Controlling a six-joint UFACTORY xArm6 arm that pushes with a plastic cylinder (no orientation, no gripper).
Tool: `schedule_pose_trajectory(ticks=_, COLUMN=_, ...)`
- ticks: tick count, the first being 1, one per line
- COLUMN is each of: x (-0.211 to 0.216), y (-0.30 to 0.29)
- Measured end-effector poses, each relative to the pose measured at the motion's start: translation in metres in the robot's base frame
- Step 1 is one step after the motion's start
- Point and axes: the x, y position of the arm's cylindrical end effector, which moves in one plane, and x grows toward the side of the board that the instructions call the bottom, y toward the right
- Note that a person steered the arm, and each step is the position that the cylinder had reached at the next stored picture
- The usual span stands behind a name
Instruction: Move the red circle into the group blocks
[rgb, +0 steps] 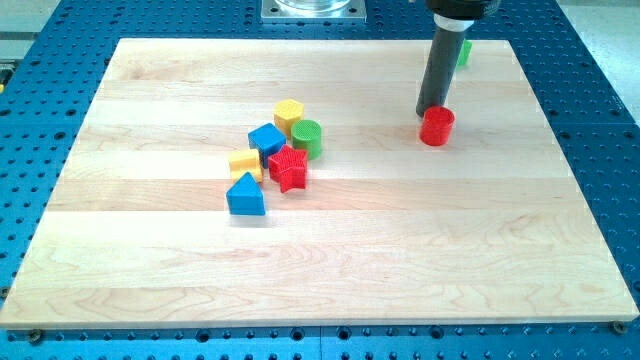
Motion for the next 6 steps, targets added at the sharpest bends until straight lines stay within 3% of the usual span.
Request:
schedule_pose_trajectory(ticks=1, x=-0.016, y=0.020)
schedule_pose_trajectory(ticks=2, x=0.038, y=0.024)
schedule_pose_trajectory(ticks=4, x=0.125, y=-0.072)
schedule_pose_trajectory(ticks=5, x=0.104, y=-0.095)
schedule_pose_trajectory(ticks=6, x=0.134, y=-0.139)
